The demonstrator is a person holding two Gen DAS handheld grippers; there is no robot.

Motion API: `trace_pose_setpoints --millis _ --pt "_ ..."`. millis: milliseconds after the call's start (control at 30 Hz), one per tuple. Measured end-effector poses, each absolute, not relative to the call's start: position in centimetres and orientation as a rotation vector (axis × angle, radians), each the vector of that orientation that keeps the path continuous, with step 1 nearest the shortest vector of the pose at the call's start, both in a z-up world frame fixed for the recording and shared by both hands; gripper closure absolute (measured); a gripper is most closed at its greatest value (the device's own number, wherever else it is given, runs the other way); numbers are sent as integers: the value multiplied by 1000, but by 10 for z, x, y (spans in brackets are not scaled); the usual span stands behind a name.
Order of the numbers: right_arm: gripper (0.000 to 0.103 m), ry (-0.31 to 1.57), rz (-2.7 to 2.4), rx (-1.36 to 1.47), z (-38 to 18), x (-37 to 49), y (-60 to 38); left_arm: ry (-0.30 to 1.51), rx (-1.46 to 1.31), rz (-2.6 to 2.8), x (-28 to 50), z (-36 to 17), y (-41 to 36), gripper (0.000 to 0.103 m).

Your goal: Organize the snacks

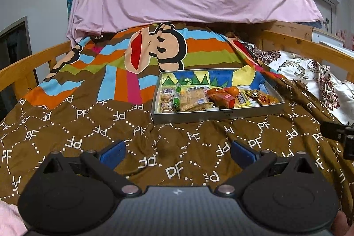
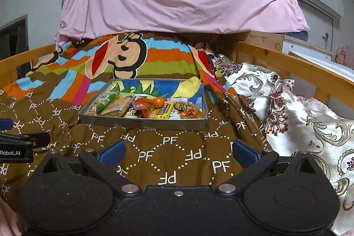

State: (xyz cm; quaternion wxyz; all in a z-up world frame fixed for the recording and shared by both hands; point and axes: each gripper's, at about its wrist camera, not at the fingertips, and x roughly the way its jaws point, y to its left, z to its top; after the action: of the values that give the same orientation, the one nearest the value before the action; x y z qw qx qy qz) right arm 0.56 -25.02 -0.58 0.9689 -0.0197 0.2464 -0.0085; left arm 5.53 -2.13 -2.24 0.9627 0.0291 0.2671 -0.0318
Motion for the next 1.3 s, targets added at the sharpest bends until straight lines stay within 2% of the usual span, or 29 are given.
trace_pose_setpoints --millis 1300 --pt "1 555 -2 -63 -14 13 -247 598 94 -56 59 -31 -23 0"
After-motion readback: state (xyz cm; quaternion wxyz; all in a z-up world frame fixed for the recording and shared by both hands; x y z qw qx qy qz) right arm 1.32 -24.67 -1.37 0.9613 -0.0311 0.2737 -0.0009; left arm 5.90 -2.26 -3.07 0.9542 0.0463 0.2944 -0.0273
